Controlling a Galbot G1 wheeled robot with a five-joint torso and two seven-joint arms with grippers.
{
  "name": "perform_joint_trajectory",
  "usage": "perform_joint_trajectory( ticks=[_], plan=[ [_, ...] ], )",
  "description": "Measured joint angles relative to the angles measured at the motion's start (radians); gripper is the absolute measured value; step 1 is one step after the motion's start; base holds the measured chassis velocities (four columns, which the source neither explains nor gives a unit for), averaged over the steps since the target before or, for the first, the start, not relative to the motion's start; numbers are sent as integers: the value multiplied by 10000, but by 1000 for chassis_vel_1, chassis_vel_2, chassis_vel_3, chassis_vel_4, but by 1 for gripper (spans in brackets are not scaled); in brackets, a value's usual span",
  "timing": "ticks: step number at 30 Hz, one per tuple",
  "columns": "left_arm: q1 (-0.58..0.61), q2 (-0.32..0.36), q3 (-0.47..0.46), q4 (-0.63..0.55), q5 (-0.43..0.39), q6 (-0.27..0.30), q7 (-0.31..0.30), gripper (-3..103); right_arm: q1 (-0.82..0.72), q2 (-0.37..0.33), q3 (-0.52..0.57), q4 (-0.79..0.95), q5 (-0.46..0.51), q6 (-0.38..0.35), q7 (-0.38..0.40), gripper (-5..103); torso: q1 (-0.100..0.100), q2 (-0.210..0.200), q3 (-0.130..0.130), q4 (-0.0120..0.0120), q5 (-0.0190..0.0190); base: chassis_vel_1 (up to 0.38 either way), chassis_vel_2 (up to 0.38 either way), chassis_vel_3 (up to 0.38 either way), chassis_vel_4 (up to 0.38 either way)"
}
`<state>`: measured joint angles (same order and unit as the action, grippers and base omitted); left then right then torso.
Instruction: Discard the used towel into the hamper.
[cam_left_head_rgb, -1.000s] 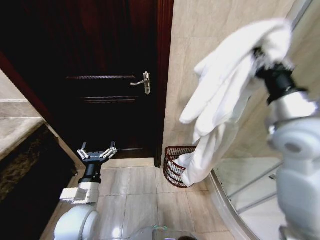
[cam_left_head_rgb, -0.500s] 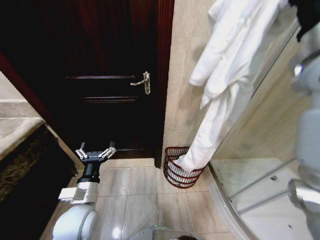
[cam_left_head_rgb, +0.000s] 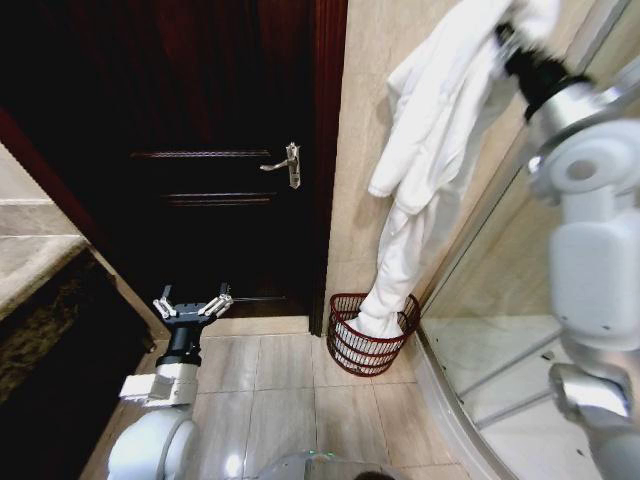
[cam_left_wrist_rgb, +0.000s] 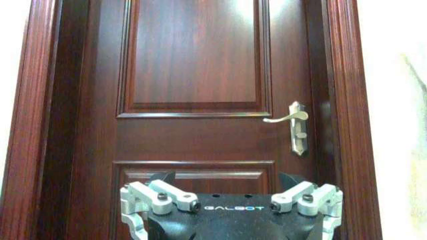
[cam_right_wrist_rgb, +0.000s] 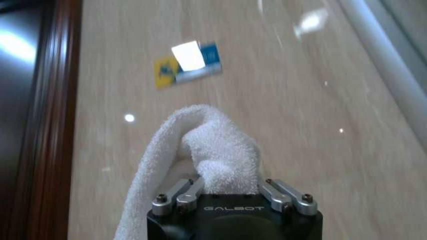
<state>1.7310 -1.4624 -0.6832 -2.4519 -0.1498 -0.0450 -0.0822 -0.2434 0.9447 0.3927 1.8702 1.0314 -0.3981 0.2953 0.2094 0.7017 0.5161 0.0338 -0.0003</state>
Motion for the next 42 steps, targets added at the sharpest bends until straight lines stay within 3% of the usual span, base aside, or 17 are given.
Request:
perform_joint_trajectory(
  ticks=[9, 15, 21, 42],
  plan=[
    [-40, 84, -7, 79, -16, -76, 0, 100, -2374, 675, 287, 62, -1220, 641, -529, 19, 0, -1, 0, -2, 4, 0, 0, 0, 0],
    [-41, 98, 45, 182, -26, -215, 0, 100, -3798, 1293, 474, -484, -2549, 1561, -1037, 19, -1, -1, -1, 1, 2, 0, 0, 0, 0],
    [-44, 103, -24, 285, -42, -331, 9, 100, -4986, 1605, 655, -832, -3213, 2077, -1325, 19, -2, -1, -2, 0, 3, 0, 0, 0, 0],
    [68, -128, 463, 491, 407, -529, 0, 100, -7860, 2599, 1027, -2369, -4281, 3404, -2366, 19, -2, -3, -2, 0, 3, 0, 0, 0, 0]
  ],
)
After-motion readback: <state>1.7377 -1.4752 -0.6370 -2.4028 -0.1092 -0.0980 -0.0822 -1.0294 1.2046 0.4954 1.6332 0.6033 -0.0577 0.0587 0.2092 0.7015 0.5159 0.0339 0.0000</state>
